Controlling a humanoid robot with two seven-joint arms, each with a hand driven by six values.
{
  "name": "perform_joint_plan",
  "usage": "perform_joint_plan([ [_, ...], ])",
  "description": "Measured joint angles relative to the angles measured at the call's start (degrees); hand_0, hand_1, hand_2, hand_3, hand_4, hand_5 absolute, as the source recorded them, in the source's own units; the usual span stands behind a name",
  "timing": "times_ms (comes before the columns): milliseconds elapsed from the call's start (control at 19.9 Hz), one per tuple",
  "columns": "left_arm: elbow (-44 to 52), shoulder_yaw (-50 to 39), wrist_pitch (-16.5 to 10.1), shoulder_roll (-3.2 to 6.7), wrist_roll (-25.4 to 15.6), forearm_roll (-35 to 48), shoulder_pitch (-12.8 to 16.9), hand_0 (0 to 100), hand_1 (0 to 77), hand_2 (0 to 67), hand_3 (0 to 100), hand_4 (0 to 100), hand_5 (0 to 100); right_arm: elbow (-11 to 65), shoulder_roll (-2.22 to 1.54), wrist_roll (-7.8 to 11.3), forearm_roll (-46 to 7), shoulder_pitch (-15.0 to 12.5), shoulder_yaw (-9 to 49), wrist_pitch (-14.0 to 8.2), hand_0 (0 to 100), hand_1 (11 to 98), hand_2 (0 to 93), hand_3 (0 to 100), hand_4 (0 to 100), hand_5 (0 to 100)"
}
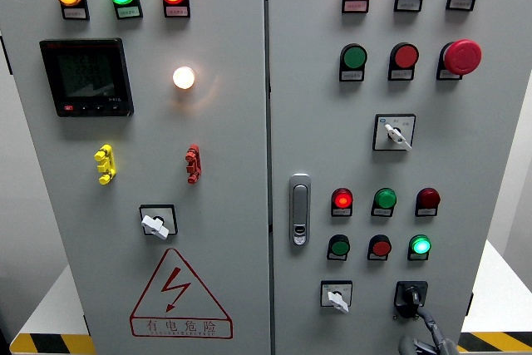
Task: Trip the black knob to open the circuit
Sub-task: 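Release the black knob and lower the right hand away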
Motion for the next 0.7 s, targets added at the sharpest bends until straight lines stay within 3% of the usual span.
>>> perform_joint_plan([
  [301,0.01,0.00,0.00,0.00,0.00,0.00,0.00,0,3.9,12.7,21,7,2,0.30,-0.95,0.17,0.02,-0.80,0.63,-0.07,84,51.8,4.1,87,89,100],
  [703,-0.03,-0.02,0.00,0.00,0.00,0.00,0.00,0,3.8,12.7,21,7,2,3.03,-1.27,0.29,-0.05,-4.67,1.50,-0.09,84,51.8,4.1,87,89,100],
])
